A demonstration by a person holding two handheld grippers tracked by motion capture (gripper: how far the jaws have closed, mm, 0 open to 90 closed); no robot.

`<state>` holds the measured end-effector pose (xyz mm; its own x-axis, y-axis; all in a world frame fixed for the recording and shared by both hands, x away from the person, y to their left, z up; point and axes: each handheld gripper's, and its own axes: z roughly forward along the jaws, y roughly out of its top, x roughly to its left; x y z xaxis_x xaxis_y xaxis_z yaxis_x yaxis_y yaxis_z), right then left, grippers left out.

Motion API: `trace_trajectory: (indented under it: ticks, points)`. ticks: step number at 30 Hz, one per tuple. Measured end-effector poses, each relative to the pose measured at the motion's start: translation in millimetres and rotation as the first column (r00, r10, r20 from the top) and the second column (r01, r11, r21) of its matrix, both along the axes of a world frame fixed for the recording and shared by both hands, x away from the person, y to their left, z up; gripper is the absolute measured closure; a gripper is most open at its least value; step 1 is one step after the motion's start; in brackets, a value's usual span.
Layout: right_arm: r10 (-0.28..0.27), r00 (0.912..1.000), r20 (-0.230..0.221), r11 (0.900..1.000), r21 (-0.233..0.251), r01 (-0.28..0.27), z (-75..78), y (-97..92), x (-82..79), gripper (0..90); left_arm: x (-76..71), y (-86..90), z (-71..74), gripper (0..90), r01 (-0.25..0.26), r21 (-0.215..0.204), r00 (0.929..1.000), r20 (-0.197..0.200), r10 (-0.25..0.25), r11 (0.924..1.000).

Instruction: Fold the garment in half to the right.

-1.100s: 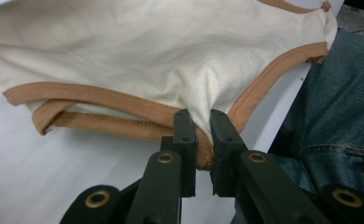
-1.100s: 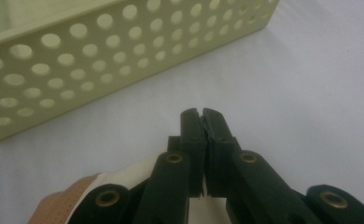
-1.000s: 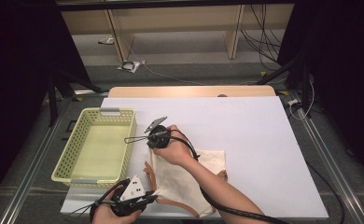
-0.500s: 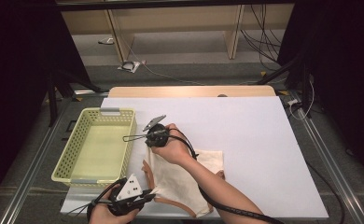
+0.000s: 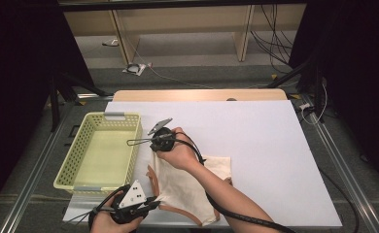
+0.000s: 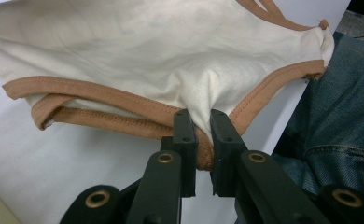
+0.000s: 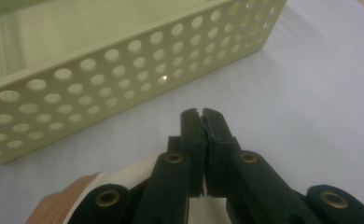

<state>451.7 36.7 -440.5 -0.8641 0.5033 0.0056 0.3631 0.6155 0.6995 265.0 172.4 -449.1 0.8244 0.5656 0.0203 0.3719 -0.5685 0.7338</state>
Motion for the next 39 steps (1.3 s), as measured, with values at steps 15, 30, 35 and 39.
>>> trace_trajectory:
  ticks: [15, 30, 35, 39]
  points:
    - [-0.002, 1.0000, 0.002, 0.9999, 0.012, 0.002, 2.8, 1.9, 0.8, 88.7, -0.3, 5.1, 2.6, 82.6, -0.007, -0.009, 1.0000, 0.003, 0.007, 0.9999]
    - [-0.003, 1.0000, 0.004, 0.9998, 0.021, 0.003, 5.6, 4.0, 1.6, 88.7, -0.4, 10.1, 4.4, 82.6, -0.014, -0.011, 0.9999, 0.008, 0.014, 0.9998]
    - [-0.002, 1.0000, 0.005, 0.9998, 0.022, 0.002, 5.6, 4.2, 1.9, 88.7, -0.6, 10.5, 5.0, 82.6, -0.015, -0.012, 0.9998, 0.010, 0.015, 0.9998]
    - [-0.005, 1.0000, 0.007, 0.9997, 0.025, 0.005, 6.3, 4.9, 1.9, 88.7, -0.5, 12.6, 5.6, 82.6, -0.019, -0.011, 0.9998, 0.009, 0.019, 0.9998]
